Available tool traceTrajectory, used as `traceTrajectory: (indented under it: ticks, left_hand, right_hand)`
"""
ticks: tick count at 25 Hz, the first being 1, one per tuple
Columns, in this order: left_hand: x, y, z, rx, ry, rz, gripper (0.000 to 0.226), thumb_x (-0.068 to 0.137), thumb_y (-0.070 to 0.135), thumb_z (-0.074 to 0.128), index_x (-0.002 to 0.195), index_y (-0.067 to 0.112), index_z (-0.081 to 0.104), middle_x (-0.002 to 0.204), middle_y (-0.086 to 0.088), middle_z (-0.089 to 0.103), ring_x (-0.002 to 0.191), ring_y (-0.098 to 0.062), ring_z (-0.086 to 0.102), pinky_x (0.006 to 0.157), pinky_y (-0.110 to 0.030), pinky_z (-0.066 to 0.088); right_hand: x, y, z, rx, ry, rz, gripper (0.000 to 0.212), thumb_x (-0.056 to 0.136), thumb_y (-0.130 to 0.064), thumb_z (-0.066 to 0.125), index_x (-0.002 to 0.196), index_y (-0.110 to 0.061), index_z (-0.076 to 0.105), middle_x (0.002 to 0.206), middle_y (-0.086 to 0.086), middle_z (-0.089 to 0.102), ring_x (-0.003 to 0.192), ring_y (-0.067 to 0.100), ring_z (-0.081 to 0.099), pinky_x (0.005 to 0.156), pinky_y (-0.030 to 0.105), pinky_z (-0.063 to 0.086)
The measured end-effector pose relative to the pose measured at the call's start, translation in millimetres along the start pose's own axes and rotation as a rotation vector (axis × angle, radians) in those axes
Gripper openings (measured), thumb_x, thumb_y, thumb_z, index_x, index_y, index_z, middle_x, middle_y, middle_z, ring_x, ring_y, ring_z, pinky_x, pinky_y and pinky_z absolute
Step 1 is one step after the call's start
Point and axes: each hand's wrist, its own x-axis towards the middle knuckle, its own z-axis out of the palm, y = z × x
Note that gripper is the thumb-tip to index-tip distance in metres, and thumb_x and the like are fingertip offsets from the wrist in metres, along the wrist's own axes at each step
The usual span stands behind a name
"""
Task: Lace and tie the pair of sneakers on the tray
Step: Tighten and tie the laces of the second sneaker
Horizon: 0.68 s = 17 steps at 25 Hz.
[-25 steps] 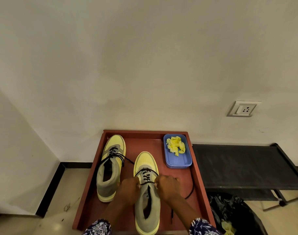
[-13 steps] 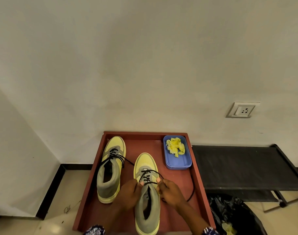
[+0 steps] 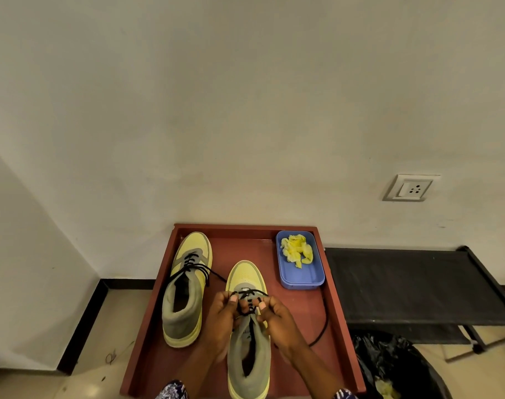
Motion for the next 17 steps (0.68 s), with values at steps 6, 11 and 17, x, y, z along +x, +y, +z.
traceTrajectory:
  ticks: [6,11,17]
  left_hand:
    - [8,-9,-2,0.223,0.029,0.044,0.033,0.09,-0.01,0.037,0.095,0.015,0.058,0.091,-0.012,0.063,0.085,-0.02,0.059,0.085,-0.035,0.049]
    - [14,-14,0,0.201,0.068,0.04,0.026,0.088,-0.012,0.042,0.104,0.004,0.056,0.087,-0.015,0.066,0.078,-0.021,0.061,0.083,-0.039,0.05]
    - [13,-7,5,0.028,0.135,-0.042,0.01,0.09,-0.007,0.049,0.085,0.002,0.049,0.064,-0.012,0.056,0.056,-0.016,0.054,0.05,-0.017,0.05]
  right_hand:
    - [9,9,6,0.047,0.016,-0.086,0.022,0.094,-0.013,0.045,0.102,-0.021,0.063,0.102,0.008,0.069,0.096,0.019,0.064,0.092,0.036,0.05]
    - [15,10,10,-0.048,0.04,-0.136,0.031,0.095,-0.005,0.042,0.102,-0.027,0.061,0.099,0.001,0.067,0.085,0.006,0.061,0.083,0.024,0.049]
    - [15,7,9,0.0,0.06,-0.135,0.021,0.091,0.003,0.042,0.096,-0.017,0.047,0.078,0.007,0.067,0.076,0.016,0.064,0.081,0.035,0.052]
